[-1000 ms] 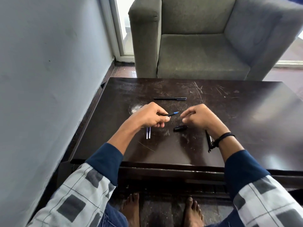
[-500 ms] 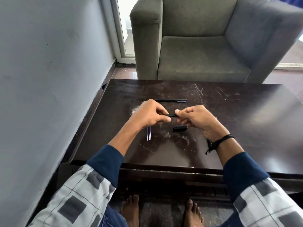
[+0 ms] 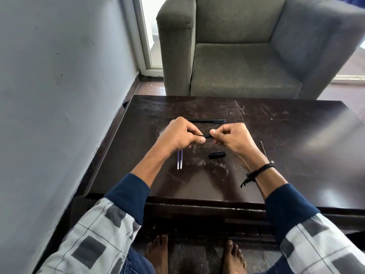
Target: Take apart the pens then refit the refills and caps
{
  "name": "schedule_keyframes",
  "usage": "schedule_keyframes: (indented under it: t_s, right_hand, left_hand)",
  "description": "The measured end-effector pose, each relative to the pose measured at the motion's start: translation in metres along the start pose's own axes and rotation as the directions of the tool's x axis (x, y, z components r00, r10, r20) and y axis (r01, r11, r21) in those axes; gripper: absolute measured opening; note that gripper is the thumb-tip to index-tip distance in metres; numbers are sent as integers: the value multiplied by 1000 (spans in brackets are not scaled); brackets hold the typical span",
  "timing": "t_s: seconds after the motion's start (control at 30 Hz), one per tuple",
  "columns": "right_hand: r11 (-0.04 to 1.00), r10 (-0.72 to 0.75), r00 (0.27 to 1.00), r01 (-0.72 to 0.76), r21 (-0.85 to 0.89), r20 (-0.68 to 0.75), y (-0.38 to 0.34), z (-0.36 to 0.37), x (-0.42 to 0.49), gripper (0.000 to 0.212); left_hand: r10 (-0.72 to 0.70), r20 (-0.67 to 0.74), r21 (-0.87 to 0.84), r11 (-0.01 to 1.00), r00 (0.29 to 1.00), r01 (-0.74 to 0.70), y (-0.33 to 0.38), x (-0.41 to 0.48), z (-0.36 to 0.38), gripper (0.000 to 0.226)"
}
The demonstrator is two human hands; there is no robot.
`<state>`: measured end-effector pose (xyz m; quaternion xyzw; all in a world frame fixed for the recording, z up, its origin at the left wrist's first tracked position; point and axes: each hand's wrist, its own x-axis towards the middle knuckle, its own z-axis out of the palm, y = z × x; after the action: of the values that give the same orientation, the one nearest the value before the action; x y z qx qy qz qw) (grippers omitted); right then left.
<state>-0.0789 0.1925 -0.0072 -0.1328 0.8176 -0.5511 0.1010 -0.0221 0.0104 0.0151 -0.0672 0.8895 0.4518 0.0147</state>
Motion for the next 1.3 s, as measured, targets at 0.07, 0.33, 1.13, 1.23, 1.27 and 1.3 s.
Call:
schedule_keyframes:
  t_s: [0.07, 0.33, 1.13, 1.23, 1.27, 1.3]
  right_hand:
    - [999, -30, 1000, 30, -28, 0, 0, 0, 0, 30]
    - [998, -55, 998, 56, -7, 43, -1, -3, -1, 26]
    - [994, 75, 992, -83, 72, 101, -3, -7, -5, 7]
    - [991, 65, 990, -80, 111, 126, -3, -9, -5, 9]
    - [989, 72, 989, -87, 118, 129, -4, -9, -5, 10]
    - [987, 83, 988, -99, 127, 131, -4, -8, -5, 14]
  left_hand:
    - [-16, 6, -31, 999, 1000, 16, -1, 1, -1, 5]
    - [-34, 46, -103, 994, 998, 39, -3, -2, -5, 5]
    - [-26, 36, 19, 999, 999, 26, -2, -1, 0, 6]
    - [-31, 41, 15, 999, 999, 30, -2, 0, -1, 6]
    - [-31, 40, 15, 999, 999, 31, -2, 0, -1, 7]
    - [-30, 36, 18, 999, 999, 30, -2, 0, -1, 7]
